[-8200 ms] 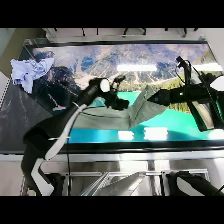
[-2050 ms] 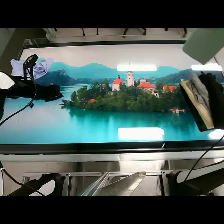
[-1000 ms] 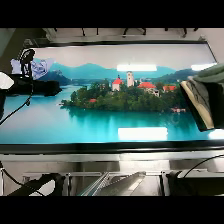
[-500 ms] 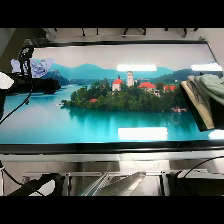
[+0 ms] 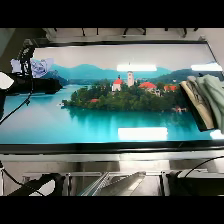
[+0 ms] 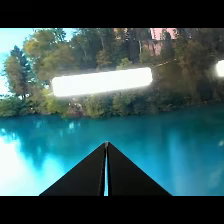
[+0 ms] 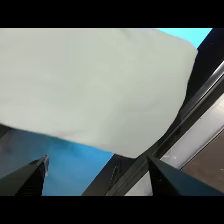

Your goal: Fold the shirts.

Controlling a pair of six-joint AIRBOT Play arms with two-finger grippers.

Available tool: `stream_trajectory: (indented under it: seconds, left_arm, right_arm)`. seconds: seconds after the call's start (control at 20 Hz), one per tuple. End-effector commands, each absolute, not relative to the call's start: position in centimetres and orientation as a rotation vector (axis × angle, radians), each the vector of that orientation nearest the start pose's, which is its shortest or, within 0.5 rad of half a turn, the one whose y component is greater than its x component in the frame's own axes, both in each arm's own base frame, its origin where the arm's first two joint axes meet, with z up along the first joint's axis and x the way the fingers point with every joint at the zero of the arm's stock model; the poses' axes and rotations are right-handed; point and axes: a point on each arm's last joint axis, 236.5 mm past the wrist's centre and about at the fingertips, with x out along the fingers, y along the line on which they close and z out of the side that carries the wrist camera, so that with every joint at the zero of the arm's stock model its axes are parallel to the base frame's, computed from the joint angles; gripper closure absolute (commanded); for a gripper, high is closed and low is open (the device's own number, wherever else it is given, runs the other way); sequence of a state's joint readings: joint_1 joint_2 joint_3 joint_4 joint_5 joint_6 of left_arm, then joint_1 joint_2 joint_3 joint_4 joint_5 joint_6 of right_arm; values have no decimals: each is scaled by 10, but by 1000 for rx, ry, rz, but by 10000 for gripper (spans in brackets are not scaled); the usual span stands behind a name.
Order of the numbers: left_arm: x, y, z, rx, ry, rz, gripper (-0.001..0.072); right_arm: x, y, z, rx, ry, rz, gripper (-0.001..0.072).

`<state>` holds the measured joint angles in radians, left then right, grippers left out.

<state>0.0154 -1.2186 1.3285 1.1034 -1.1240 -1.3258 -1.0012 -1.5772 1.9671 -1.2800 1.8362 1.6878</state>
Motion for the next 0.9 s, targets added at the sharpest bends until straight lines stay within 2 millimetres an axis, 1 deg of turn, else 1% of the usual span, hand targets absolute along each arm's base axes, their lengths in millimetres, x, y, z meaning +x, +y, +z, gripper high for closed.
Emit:
stream_trajectory:
  seconds: [0.0,0.1,0.15,0.2,0.25,0.3,0.4,0.45,0.5,0.55,0.6,0.65,0.75,0.8,0.85]
  left_arm:
    - [420,-91,124,-185,949,-392,692]
    - [420,-91,124,-185,949,-392,692]
    - [420,-91,124,-185,949,-392,691]
    - [420,-91,124,-185,949,-392,691]
    - [420,-91,124,-184,949,-391,691]
    - [420,-91,124,-184,949,-391,691]
    - [420,-91,124,-184,949,-391,692]
    - [420,-91,124,-184,951,-392,692]
    - [419,-91,123,-185,953,-393,691]
    - [419,-92,123,-184,957,-394,691]
    - [418,-92,122,-184,962,-396,692]
    - [416,-92,121,-185,971,-399,691]
    - [405,-95,116,-194,1019,-411,692]
    - [399,-98,114,-202,1048,-417,691]
    - [393,-103,112,-196,1072,-432,691]
  right_arm:
    - [271,-292,161,877,1123,-592,10]
    - [267,-287,184,857,1066,-618,10]
    - [272,-275,198,845,1034,-584,12]
    - [284,-255,212,848,1003,-516,29]
    - [303,-227,225,844,982,-407,98]
    - [324,-190,237,829,975,-267,146]
    - [356,-115,248,783,1018,-65,146]
    - [368,-69,247,725,1067,38,150]
    - [376,-17,247,651,1111,155,297]
    - [381,31,245,565,1137,256,582]
    - [385,75,240,470,1144,333,691]
    - [387,116,229,366,1150,367,692]
    - [383,188,202,198,1145,393,692]
    - [378,220,191,147,1139,434,692]
    - [370,261,175,131,1140,495,692]
